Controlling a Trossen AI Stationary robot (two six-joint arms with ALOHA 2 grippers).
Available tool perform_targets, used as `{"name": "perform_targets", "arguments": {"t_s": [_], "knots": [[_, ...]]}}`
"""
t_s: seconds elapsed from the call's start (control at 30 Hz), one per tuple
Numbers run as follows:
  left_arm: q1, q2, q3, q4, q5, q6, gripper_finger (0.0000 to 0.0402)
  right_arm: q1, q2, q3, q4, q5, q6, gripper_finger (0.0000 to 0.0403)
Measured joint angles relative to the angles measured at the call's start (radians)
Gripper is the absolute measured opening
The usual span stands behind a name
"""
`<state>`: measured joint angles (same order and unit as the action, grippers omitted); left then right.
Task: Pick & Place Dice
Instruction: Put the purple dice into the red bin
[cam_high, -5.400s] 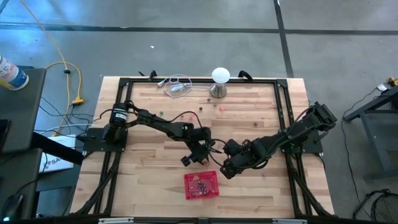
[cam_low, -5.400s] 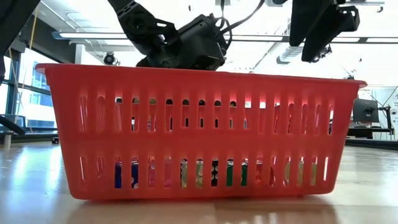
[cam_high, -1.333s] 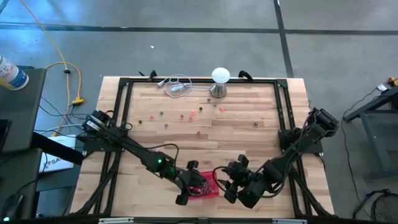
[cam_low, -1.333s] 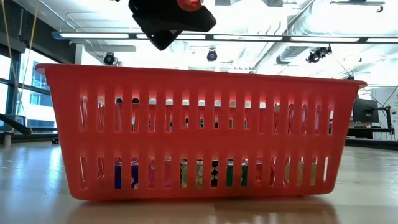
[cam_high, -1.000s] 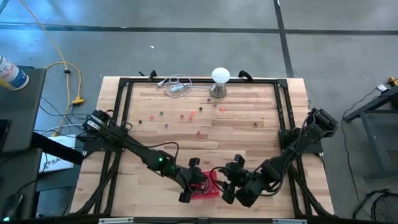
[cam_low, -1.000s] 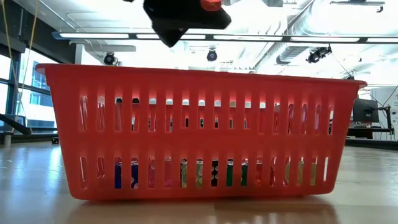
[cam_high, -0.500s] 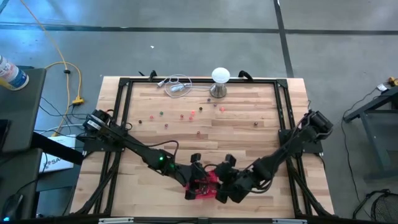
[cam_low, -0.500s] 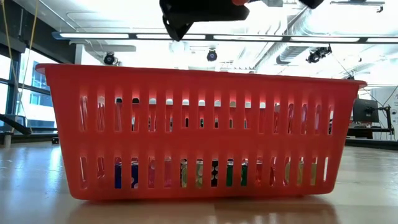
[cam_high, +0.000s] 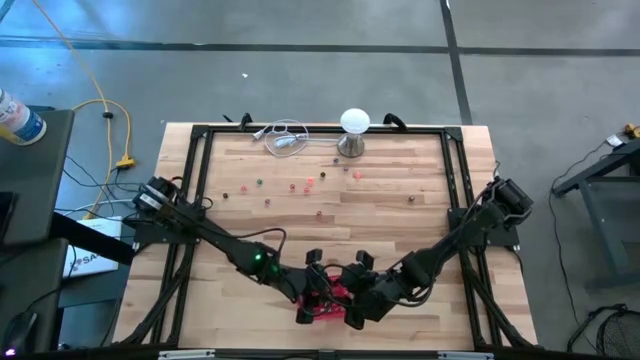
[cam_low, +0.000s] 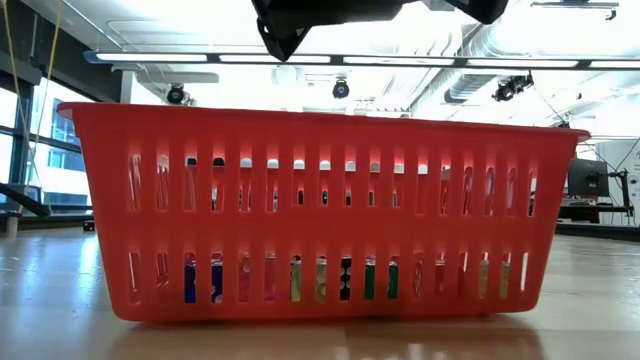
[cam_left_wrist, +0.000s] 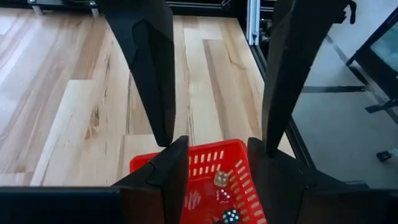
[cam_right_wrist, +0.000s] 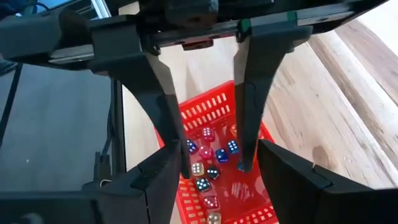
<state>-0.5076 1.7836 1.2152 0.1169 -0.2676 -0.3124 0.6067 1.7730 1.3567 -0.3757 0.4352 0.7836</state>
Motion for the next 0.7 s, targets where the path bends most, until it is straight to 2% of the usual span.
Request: {"name": "perform_targets", "arguments": {"t_s": [0.2,0.37,0.53,0.7], "knots": [[-0.005,-0.021,0.000,-0.034,0.016,-0.222,0.0158,0.001,-0.061,0.000,-0.137,-0.066,0.037,0.0203],[-0.003,-0.073,0.000,-0.122,0.061,-0.310,0.0158,0.016,-0.142,0.000,-0.362,-0.167,0.234,0.0203],[-0.003,-0.145,0.001,-0.262,0.098,-0.447,0.0158,0.053,-0.206,0.000,-0.597,-0.294,0.417,0.0203],[0.011,-0.237,0.002,-0.465,0.100,-0.554,0.0158,0.096,-0.225,0.000,-0.889,-0.314,0.482,0.0203]]}}
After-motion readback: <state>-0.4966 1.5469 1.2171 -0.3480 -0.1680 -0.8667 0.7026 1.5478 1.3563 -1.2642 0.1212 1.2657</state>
